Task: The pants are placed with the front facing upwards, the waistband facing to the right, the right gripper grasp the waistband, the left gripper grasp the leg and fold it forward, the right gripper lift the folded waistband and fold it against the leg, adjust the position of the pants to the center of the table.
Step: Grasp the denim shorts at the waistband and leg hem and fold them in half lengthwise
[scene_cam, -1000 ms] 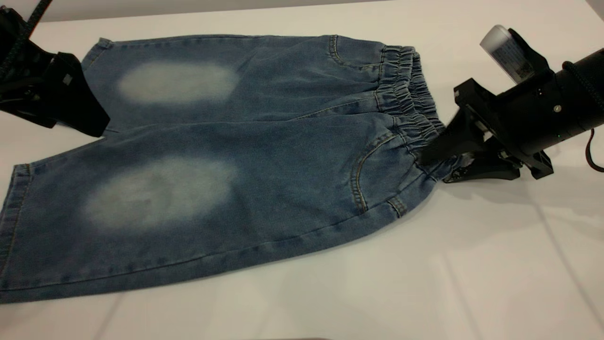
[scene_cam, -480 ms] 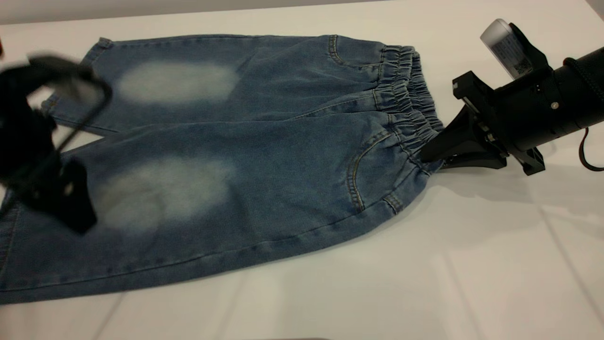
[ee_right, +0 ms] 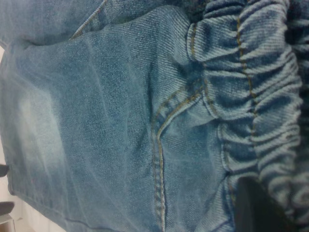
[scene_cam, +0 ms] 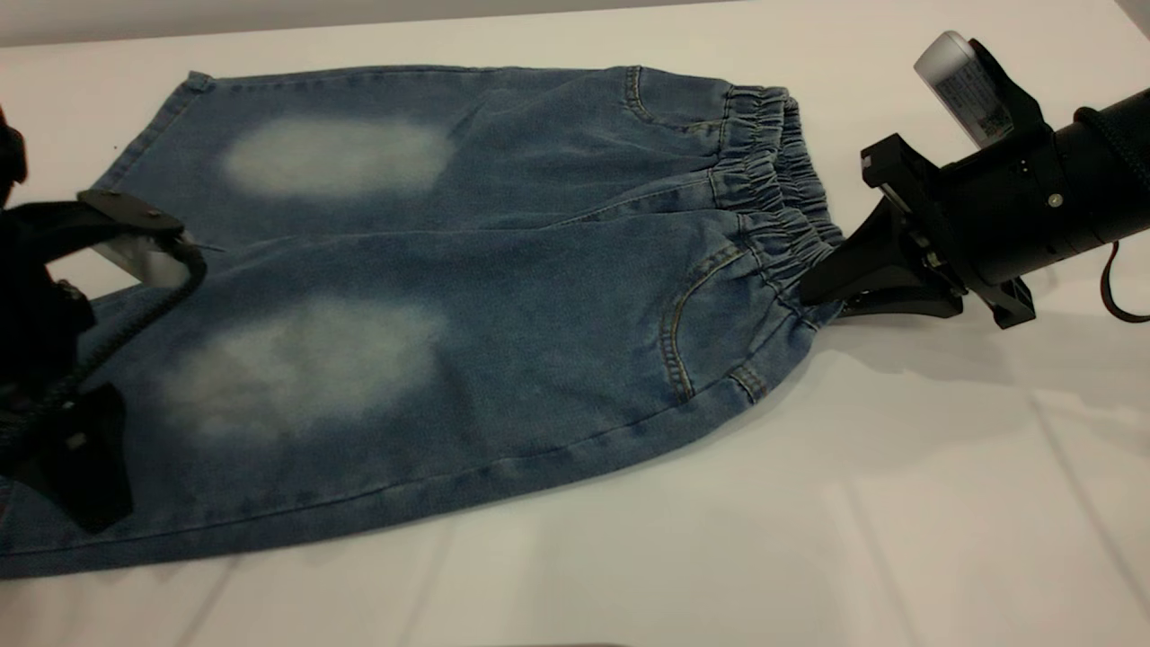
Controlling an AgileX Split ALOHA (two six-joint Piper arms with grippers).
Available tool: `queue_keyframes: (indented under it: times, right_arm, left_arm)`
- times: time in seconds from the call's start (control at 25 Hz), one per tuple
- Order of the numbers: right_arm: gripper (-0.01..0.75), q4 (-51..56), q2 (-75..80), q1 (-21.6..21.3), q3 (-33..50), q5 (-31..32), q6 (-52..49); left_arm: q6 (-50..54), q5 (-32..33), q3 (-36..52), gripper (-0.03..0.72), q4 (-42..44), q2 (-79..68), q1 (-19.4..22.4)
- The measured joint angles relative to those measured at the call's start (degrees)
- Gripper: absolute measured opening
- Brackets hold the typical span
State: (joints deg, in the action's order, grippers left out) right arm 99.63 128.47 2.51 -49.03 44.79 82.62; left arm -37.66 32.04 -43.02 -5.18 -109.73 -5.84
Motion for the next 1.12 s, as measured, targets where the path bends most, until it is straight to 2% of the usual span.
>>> queue_keyframes:
  times: [0.2,0.32,0.44,0.56,0.8,1.12]
  right_arm:
    - [0.038,0.0,0.0,0.0,0.0,-0.1,0.0]
    - [0.038,0.0,0.0,0.0,0.0,-0.1,0.0]
    - [0.038,0.0,0.0,0.0,0.0,-0.1,0.1]
    - [0.04,0.0,0.0,0.0,0.0,-0.1,0.3]
    - [0.041,0.0,0.0,0.0,0.0,-0.1,0.4]
    - [0.048,0.0,0.0,0.0,0.0,-0.1,0.4]
  left_arm:
    - [2.8,5.7,0.0,0.52,2.4,5.4,0.0]
    - [4.1,5.0,1.8,0.52,7.3,8.9,0.0]
    - [4.8,0.5,6.8,0.519,11.0,10.1,0.0]
    - [4.8,-9.0,13.2,0.519,13.7,10.1,0.0]
    - [6.0,-21.5,18.5,0.519,22.5,10.2,0.0]
    - [6.7,-25.4,18.7,0.519,23.7,6.8,0.0]
